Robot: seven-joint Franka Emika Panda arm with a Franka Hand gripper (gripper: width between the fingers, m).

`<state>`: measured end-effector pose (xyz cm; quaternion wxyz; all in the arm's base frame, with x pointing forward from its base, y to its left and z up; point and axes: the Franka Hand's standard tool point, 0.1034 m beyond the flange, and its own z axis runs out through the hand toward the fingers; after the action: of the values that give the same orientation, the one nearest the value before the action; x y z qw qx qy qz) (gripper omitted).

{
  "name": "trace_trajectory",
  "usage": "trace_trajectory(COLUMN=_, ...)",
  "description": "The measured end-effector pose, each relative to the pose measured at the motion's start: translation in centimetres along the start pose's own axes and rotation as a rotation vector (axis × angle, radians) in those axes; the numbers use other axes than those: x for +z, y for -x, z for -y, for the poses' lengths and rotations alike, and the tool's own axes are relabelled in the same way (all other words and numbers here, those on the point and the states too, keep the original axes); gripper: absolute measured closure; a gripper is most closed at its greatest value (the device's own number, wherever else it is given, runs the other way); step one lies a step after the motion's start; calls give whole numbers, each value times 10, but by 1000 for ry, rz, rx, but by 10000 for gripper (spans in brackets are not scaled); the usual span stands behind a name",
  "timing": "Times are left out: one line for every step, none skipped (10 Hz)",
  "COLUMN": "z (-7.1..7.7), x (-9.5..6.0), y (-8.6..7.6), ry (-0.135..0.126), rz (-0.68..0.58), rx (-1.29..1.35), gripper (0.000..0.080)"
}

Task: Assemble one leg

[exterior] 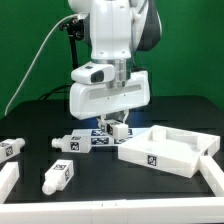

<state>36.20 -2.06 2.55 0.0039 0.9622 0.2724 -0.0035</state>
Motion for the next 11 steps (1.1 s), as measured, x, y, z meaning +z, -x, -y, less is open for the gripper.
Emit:
trace_trajectory(z=-4, x=7, y=3, ry=-9, rz=11, rx=21, gripper=515)
trace_trajectory(z=-10, x=8, y=3, ry=-8, rz=9, rx=11, gripper=515)
trace_trajectory(z=-9, x=8, y=2, ry=-9, rz=10, rx=7, gripper=515)
trace_trajectory(z=-9, x=8, y=3, ry=-9, rz=10, rx=7, gripper=510)
trace_trajectory(z=-9, x=8, y=3, ry=-9, rz=10, rx=7, gripper=510)
trace_trajectory(z=-9, x=8, y=2, ry=-8, rz=9, rx=6, gripper=289)
trace_trajectory(z=-8, x=1, y=1, ry=-15, rz=23, rx=1, gripper=289)
trace_trajectory(z=-9, x=-11, y=-3, ry=-19, rz=35, rx=-4, gripper=182)
trace_trajectory(z=-13, x=-24, y=-13, ry=-32, rz=65, rx=-5, gripper=156)
trace_trajectory(z=-16, x=-34, y=-33, ry=-36, rz=80, rx=-22, gripper=156)
trace_trajectory(z=-20, x=-41, y=-56, ry=-31, rz=66, rx=-43, gripper=151)
